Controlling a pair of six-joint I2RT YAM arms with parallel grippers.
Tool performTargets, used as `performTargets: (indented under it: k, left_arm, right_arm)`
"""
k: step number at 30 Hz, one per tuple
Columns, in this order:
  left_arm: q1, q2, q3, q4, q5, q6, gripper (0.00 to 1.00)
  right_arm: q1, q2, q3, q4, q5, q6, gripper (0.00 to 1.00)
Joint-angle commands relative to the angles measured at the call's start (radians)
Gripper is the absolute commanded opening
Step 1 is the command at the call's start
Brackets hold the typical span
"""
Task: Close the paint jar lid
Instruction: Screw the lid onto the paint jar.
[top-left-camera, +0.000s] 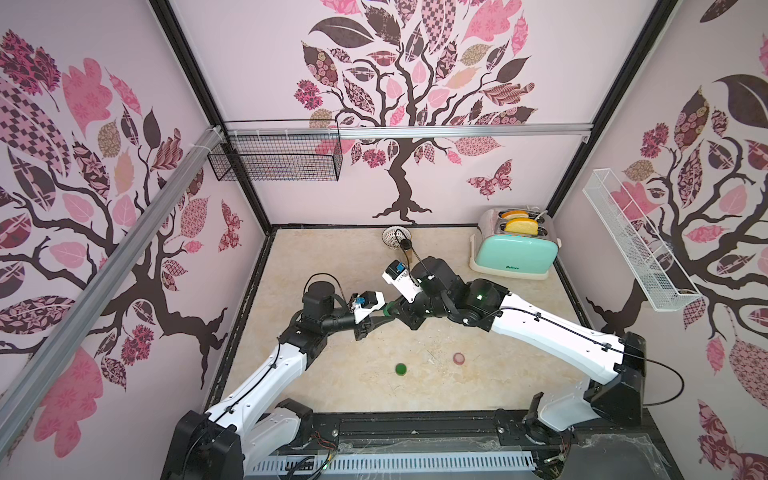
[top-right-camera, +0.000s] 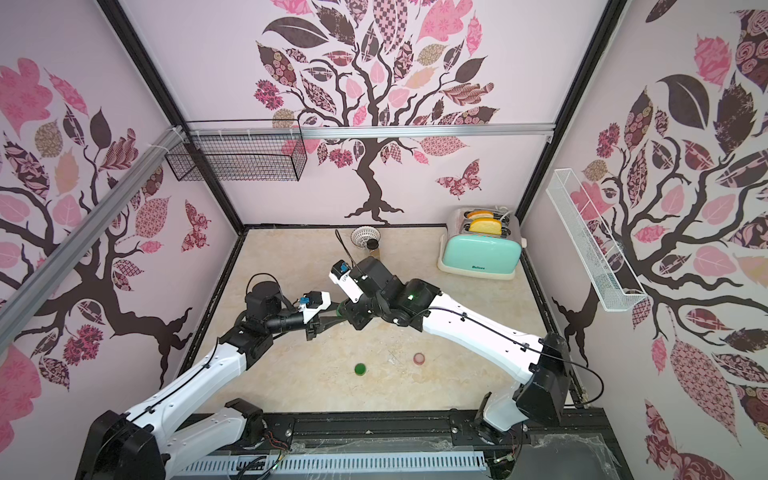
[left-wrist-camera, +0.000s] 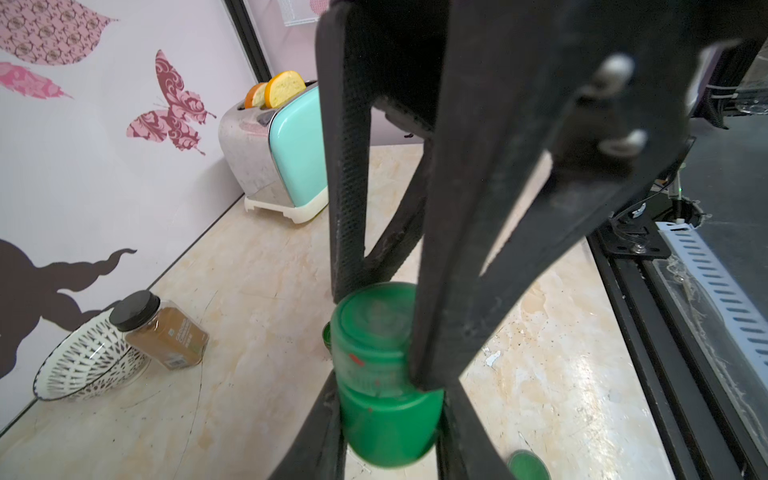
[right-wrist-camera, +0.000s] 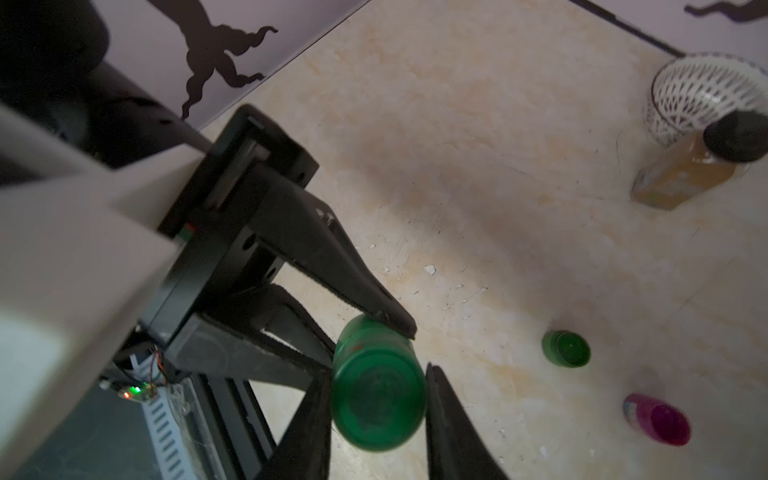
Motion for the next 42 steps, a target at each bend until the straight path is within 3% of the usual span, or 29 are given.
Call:
performTargets:
  k: [1,5,8,9,12,15,22,28,42]
  left_arm:
    - [-0.023,-0.007,0.021,0.059,0.077,0.016,0.27]
    - [-0.024,-0.009,0.021,0.059,0.078,0.015,0.27]
    - [-0.024,-0.012,0.018,0.059,0.078,0.016,0.27]
    - [-0.025,-0.014,0.018,0.058,0.078,0.015,0.27]
    - [-0.025,-0.013,0.018,0.058,0.081,0.015,0.27]
    - [-0.024,-0.010,0.019,0.058,0.091,0.013,0.27]
    - [-0.026,0.000,0.024,0.053,0.151,0.011,0.27]
    - [-0.027,0.012,0.033,0.034,0.200,0.016,0.27]
    - [-0.027,0.018,0.039,0.010,0.178,0.028,0.27]
  right_arm:
    - [0.020,0.052,0.036,0.069,0.017,0.348,0.14]
    - [0.024,0.053,0.054,0.099,-0.048,0.418,0.23]
    - [0.022,0.044,0.090,0.038,-0.027,0.330,0.34]
    - [0.018,0.031,0.098,0.011,-0.024,0.268,0.41]
    - [-0.026,-0.026,0.093,-0.028,-0.037,0.122,0.50]
    - [-0.095,-0.123,0.026,0.010,-0.080,-0.035,0.68]
    - [-0.145,-0.251,-0.105,0.020,-0.343,-0.565,0.79]
    - [-0.146,-0.224,-0.129,0.007,-0.417,-0.783,0.81]
    - [-0.142,-0.131,-0.123,0.053,-0.451,-0.805,0.60]
